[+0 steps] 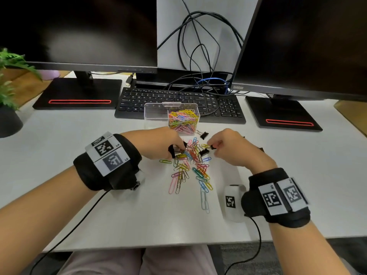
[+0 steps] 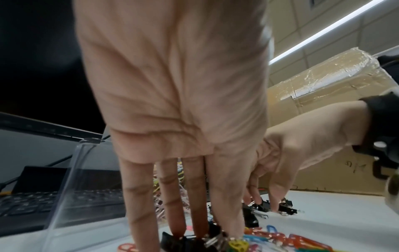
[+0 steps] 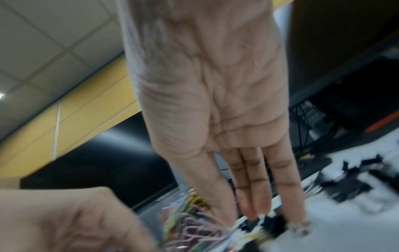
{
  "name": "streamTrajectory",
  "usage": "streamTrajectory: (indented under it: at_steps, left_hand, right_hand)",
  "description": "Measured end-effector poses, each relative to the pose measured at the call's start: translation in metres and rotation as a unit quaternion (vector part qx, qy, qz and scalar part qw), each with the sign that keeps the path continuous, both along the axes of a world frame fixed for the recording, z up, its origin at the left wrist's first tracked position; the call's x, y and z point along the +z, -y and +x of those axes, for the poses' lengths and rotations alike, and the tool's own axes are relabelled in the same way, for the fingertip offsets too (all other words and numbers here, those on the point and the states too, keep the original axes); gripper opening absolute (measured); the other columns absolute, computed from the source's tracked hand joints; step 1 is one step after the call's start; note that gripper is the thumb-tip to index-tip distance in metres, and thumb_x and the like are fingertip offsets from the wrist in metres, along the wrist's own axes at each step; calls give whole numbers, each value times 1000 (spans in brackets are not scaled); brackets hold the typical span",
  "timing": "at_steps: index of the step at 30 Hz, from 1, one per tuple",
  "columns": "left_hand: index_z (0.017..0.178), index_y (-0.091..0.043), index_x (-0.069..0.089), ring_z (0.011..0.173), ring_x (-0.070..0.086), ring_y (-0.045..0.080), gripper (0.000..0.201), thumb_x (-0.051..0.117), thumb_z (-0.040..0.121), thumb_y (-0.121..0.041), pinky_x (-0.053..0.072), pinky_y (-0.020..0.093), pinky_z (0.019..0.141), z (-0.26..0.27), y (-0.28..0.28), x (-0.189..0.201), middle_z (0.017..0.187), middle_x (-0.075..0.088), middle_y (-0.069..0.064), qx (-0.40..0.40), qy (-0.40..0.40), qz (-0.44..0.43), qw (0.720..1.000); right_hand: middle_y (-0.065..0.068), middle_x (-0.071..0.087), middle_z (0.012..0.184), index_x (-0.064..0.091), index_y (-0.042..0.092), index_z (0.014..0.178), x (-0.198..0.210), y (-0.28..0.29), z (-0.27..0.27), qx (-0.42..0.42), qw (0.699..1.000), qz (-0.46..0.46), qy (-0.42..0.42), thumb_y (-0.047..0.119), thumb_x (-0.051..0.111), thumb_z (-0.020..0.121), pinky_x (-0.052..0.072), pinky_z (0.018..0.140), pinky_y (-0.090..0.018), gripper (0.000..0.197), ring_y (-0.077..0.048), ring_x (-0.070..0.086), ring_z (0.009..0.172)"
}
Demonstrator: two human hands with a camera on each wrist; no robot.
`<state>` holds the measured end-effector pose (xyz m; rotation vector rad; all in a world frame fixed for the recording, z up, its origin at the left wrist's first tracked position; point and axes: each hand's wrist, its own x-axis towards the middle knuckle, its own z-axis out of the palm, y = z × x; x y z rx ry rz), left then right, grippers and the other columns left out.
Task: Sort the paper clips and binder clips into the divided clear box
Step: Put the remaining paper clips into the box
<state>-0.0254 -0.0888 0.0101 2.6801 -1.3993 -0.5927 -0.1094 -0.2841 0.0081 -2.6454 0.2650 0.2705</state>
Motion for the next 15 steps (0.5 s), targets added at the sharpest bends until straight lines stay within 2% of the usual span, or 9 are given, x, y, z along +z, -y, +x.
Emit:
streamTrajectory:
  at_steps: [3,6,8,11,13,15]
  left_hand:
    - [136,-20,55,114,54,17,45,62,92,-10,42,23,85,0,-1,-2,131,58,-1,29,-9,-37,999]
    - [137,-19,51,116,52,19,51,69,88,-17,42,24,84,6,-1,-6,133,54,2,65,8,-49,997]
    - [136,-17,50,113,53,21,55,72,86,-21,42,25,84,7,0,-8,131,53,4,74,7,-27,997]
    - [132,-17,54,101,55,20,51,73,86,-23,45,28,80,8,4,-10,123,56,5,71,-6,-18,997]
    - [128,-17,56,96,53,18,44,72,87,-24,42,26,76,8,6,-11,119,57,4,67,-1,-20,998]
    - [123,-16,59,92,51,17,38,70,88,-25,40,25,73,10,8,-13,116,57,4,67,4,-19,998]
  right_hand:
    - [-6,58,123,61,18,126,-4,-7,2,36,999,12,-8,-3,57,86,40,81,-26,46,-19,54,105]
    - [-4,56,130,62,19,125,-9,-8,3,72,997,-8,-16,-2,61,85,41,86,-26,45,-21,53,116]
    - [0,58,115,67,16,118,-10,-5,3,60,998,-6,-19,1,65,84,40,79,-23,37,-18,53,104]
    - [10,47,81,71,10,101,-11,2,2,24,999,-17,-20,2,68,82,33,55,-17,21,-16,48,86]
    - [8,51,78,70,11,89,-11,8,1,4,999,-29,-24,1,66,82,34,54,-17,12,-18,52,84]
    - [-1,59,88,68,14,85,-11,13,1,-8,998,-43,-39,1,63,83,40,65,-21,14,-22,57,89]
